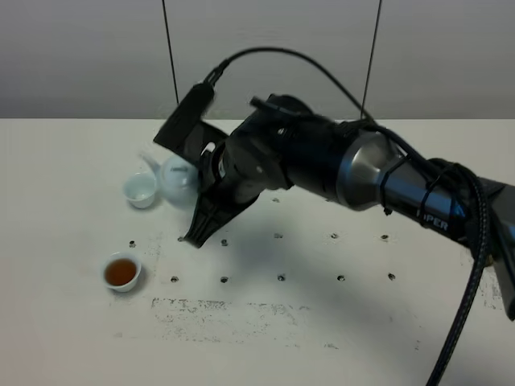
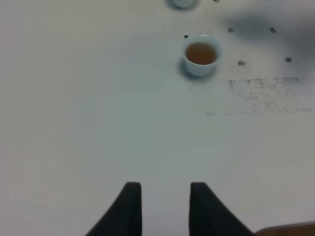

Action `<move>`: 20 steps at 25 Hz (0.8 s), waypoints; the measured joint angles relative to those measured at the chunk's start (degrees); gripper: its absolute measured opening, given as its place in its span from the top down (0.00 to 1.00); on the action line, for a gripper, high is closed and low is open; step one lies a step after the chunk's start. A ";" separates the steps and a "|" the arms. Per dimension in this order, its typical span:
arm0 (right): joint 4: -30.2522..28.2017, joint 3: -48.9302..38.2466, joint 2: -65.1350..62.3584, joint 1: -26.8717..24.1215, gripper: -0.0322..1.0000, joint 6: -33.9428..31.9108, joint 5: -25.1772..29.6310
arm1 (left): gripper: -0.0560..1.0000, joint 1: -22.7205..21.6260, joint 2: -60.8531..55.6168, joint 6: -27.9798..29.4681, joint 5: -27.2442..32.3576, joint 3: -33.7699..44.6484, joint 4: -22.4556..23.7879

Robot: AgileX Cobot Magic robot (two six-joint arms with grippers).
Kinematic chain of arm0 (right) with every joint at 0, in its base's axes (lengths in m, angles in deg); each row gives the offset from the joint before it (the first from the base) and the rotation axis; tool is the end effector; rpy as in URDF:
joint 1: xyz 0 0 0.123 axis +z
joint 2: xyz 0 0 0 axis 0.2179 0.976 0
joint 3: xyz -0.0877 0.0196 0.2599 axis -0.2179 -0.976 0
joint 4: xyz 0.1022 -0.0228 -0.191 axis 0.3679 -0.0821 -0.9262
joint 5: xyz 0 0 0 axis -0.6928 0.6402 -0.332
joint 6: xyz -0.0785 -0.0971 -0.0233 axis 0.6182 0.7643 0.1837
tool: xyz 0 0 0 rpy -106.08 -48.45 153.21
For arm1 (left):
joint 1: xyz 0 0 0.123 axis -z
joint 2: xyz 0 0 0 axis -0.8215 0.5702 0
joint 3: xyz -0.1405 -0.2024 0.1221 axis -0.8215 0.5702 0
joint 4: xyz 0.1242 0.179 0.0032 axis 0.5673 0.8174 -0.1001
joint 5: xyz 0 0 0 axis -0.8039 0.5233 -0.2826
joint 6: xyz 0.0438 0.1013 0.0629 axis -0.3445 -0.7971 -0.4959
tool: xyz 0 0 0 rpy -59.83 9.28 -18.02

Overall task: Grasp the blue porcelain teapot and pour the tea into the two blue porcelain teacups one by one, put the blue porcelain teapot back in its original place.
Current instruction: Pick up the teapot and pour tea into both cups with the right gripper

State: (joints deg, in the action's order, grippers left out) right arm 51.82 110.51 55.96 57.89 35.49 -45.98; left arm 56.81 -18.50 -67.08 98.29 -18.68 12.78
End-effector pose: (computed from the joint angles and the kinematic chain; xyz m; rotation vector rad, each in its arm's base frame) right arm 0.3278 0.3099 0.2122 -1.3736 2.1456 0.0057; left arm 0.0092 -0.0074 0.2319 0.1537 2.0824 -0.0234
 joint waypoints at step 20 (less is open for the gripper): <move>-0.09 29.88 20.68 -9.42 0.90 42.33 3.79 | 0.66 0.00 0.00 0.00 0.00 0.00 0.00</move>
State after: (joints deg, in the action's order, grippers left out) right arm 51.73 140.40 76.63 48.47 77.82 -42.18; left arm 56.81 -18.50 -67.08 98.29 -18.68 12.78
